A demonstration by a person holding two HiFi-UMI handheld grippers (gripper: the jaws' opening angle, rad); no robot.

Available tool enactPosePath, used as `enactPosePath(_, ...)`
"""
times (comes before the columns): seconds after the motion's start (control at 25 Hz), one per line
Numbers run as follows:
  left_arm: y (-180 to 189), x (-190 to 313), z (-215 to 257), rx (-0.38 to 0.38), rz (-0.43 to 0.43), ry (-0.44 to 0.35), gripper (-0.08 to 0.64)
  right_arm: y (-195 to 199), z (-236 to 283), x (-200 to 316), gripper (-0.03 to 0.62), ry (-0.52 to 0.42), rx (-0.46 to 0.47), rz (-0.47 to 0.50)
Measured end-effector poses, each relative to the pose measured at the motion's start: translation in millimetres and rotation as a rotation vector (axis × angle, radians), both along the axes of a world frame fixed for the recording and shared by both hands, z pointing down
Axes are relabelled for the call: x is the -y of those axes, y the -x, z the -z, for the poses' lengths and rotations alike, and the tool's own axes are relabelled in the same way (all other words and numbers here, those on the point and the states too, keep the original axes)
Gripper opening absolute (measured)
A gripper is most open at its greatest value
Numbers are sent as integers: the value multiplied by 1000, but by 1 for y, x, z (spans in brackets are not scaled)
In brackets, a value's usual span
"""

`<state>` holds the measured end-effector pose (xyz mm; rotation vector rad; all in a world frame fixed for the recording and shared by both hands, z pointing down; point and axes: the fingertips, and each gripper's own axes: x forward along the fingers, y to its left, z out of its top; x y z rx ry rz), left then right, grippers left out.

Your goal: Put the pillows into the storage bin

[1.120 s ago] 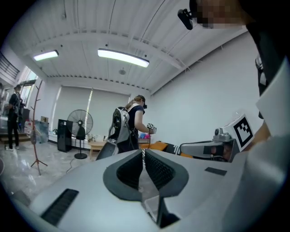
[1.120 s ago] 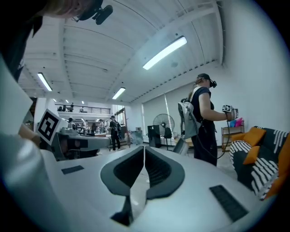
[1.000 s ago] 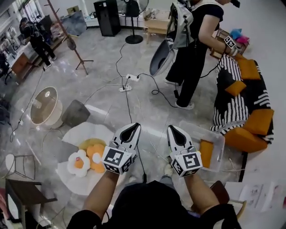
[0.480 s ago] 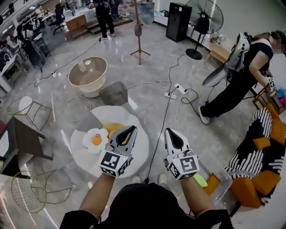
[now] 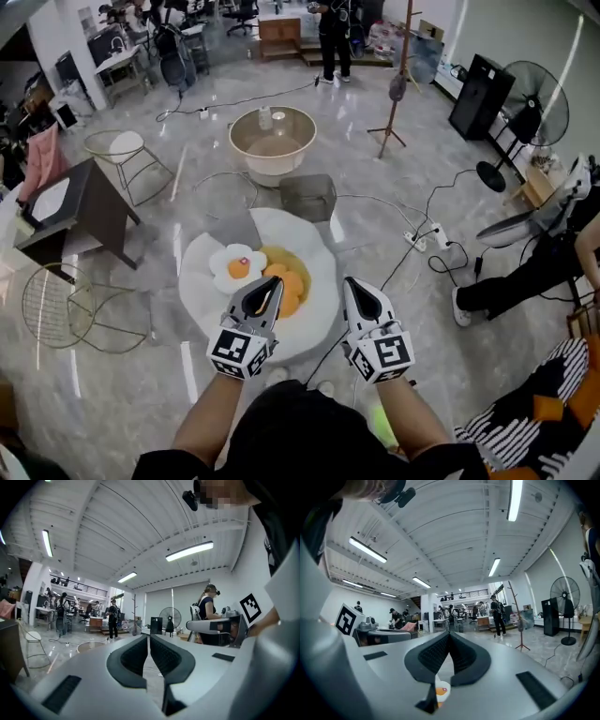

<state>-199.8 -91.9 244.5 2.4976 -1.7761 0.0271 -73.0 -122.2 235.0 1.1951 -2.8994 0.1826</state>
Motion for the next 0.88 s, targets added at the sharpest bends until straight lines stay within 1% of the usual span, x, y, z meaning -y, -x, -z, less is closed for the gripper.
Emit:
enactPosePath(0.12,3,-17,-4,-8,81,8,32,5,-4,-5,26,5,-13,86)
enactPosePath(0.24,7,-33,-16,-22,170,33,32,8,-15,-8,26,29,-20,158)
enactPosePath(0.4,15,-59,-40,-41,295,98,32,17,-34,-12,26,84,-37,253)
enactPosePath(0.6,41,-90,-68,-50,429,170,32,38,-61,-19,26,135,-73,345)
enactPosePath(0.72,52,-96,-85,-63,469,192,32,49,-81,-18,26,162,-105,375)
enactPosePath(0.88,72,-98,-116,-85,489,231,32,66,-108,-17,26,188,-140,392)
